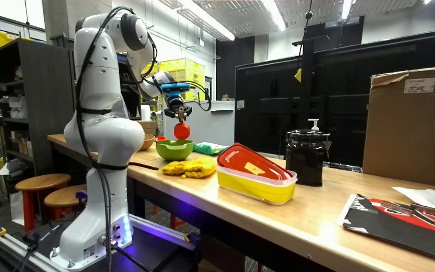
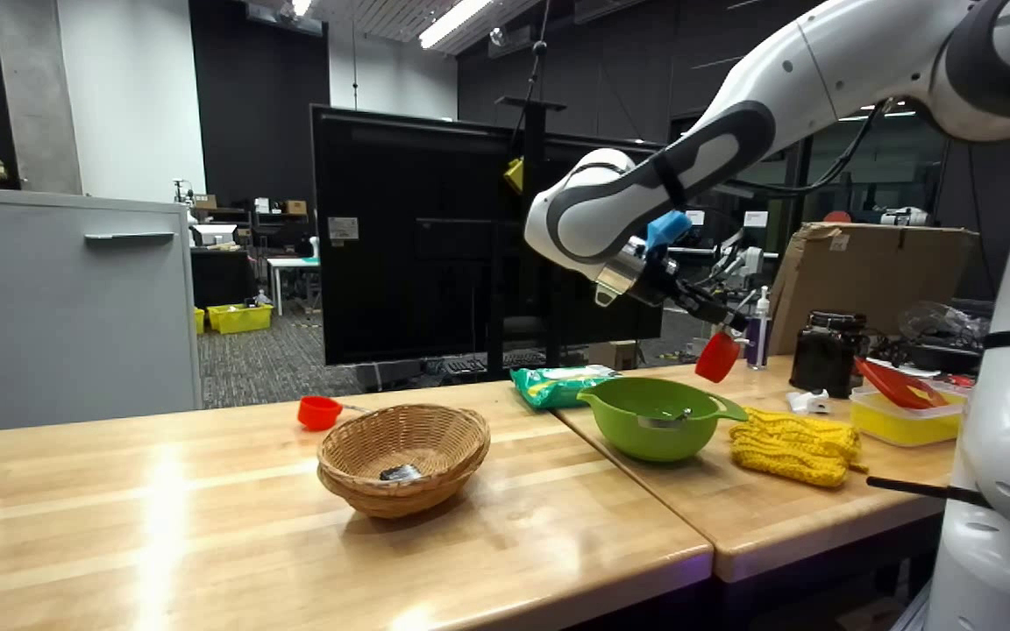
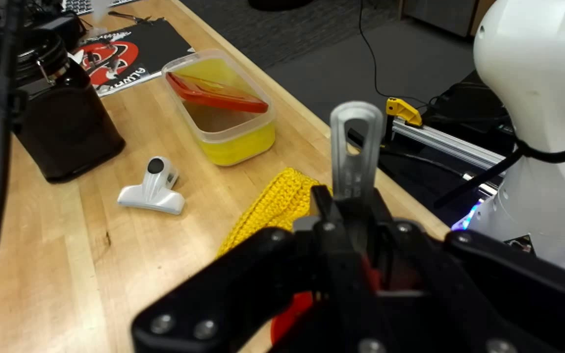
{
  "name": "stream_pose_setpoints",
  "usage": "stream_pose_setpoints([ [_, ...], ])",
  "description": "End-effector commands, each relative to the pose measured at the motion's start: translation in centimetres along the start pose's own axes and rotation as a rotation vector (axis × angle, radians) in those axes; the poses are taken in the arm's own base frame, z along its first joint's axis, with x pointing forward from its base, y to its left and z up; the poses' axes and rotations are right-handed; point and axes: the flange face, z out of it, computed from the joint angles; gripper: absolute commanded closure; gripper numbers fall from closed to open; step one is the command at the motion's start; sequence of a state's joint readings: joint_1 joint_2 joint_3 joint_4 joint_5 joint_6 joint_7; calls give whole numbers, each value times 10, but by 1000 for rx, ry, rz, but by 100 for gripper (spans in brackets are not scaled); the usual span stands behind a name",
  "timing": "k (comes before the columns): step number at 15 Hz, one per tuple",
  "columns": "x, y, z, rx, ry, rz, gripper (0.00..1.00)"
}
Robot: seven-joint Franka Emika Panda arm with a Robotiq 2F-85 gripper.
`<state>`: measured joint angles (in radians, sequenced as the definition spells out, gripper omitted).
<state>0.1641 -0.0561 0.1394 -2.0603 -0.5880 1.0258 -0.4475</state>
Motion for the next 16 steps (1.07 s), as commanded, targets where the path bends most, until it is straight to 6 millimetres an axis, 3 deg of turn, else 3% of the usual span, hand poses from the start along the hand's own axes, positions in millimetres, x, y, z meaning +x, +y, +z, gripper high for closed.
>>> stream_pose_setpoints([
  [1, 6, 3, -12, -3, -78, -16, 96],
  [16, 48, 4, -31, 7, -338, -89, 96],
])
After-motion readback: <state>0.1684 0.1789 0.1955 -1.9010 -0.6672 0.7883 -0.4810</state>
